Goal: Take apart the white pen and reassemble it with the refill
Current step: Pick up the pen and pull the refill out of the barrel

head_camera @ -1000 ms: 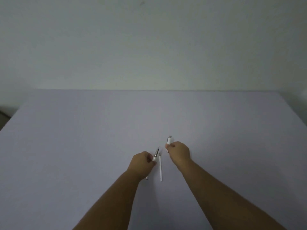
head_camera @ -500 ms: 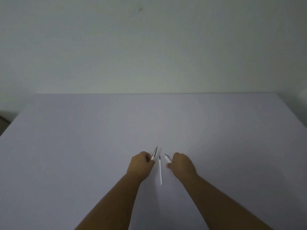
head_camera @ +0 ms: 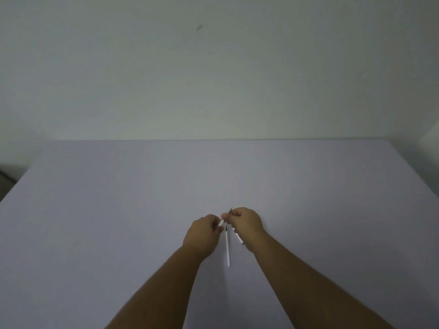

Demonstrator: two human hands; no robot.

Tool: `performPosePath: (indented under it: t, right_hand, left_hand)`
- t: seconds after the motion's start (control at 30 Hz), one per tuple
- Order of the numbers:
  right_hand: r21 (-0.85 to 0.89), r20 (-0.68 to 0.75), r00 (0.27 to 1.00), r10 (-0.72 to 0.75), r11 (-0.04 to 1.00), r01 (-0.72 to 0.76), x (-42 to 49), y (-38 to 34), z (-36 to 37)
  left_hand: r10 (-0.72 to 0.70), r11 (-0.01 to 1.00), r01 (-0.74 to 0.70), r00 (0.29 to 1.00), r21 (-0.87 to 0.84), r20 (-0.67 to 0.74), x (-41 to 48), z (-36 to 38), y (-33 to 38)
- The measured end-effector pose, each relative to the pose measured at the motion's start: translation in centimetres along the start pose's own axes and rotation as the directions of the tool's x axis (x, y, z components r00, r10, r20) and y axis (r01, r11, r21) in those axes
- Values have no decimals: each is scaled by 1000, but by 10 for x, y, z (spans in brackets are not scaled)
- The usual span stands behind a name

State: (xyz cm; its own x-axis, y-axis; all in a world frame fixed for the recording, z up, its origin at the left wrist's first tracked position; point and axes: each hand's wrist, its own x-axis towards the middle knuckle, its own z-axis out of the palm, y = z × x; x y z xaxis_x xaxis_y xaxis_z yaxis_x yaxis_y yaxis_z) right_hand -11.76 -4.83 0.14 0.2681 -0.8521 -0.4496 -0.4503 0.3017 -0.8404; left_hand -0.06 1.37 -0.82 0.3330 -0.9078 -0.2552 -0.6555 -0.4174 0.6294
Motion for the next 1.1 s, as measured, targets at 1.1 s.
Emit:
performPosePath:
  t: [1.1]
  right_hand:
    - [369,57,996,70,925,-86,4,-5,-9]
  left_hand:
    - [51,998,-52,998,-40,-21,-7,-17,13]
